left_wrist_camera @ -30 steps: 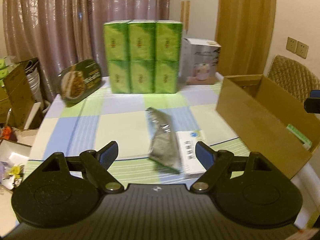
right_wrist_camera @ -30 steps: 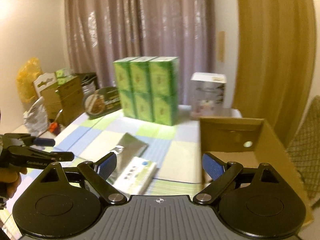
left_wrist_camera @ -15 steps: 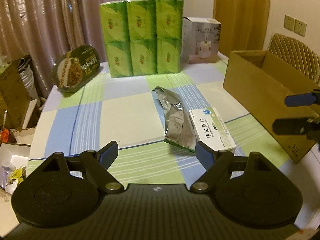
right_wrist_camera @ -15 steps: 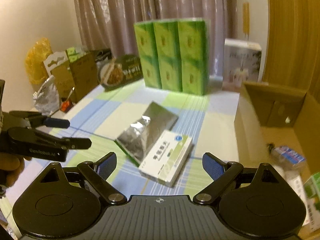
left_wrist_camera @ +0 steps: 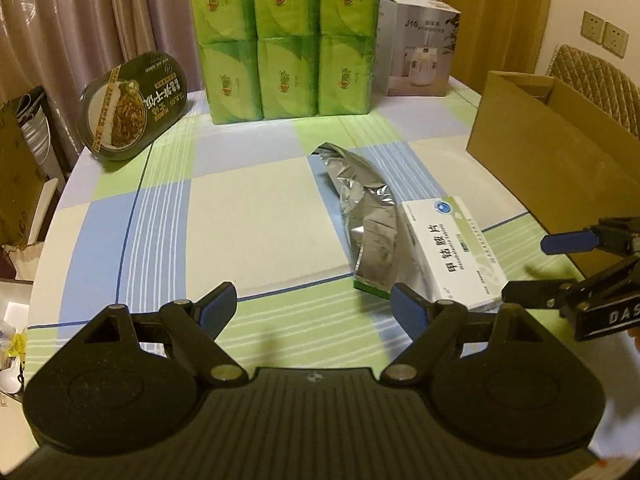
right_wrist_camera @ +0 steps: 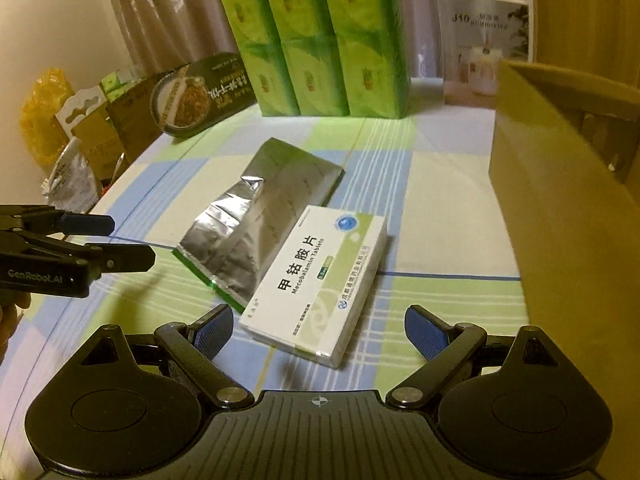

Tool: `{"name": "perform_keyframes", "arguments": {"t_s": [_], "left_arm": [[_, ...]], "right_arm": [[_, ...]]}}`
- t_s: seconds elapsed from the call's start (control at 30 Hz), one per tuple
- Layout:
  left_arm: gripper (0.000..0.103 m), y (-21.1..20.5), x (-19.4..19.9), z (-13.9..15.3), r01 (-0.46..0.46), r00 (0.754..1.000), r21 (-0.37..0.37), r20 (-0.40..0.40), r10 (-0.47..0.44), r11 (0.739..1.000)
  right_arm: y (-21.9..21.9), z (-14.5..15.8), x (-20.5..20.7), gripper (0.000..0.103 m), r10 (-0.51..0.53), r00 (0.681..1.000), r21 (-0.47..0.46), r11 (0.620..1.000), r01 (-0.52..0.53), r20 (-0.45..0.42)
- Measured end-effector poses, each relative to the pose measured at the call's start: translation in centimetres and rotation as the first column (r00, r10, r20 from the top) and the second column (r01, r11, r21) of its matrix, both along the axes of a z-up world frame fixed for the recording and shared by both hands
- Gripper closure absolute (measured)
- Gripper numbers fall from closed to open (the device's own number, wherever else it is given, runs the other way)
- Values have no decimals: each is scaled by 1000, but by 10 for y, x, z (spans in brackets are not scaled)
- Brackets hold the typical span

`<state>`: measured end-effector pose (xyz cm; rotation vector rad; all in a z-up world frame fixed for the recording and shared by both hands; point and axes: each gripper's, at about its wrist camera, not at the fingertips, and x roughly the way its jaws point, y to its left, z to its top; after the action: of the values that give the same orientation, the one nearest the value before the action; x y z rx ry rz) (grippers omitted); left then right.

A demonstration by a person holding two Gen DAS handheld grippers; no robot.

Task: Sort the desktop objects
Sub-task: 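Move both tools back over the table toward the foil bag and tablet box, then grasp the silver foil bag with left tool while right tool grasps Mecobalamin box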

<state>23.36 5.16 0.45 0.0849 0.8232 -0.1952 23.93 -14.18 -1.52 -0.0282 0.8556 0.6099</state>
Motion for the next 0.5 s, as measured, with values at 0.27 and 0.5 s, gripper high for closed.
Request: {"name": "perform_keyframes", "arguments": {"t_s": [0.27, 0.5], "left_arm": [[23, 0, 17, -7, 5, 1000, -32, -13, -5, 999], [23, 5, 28, -7, -32, 999, -50, -7, 32, 998]], "right_arm": [[15, -15, 14, 13, 20, 999, 15, 1000, -20, -39], [32, -25, 18, 13, 53, 998, -29, 998, -53, -21]]}}
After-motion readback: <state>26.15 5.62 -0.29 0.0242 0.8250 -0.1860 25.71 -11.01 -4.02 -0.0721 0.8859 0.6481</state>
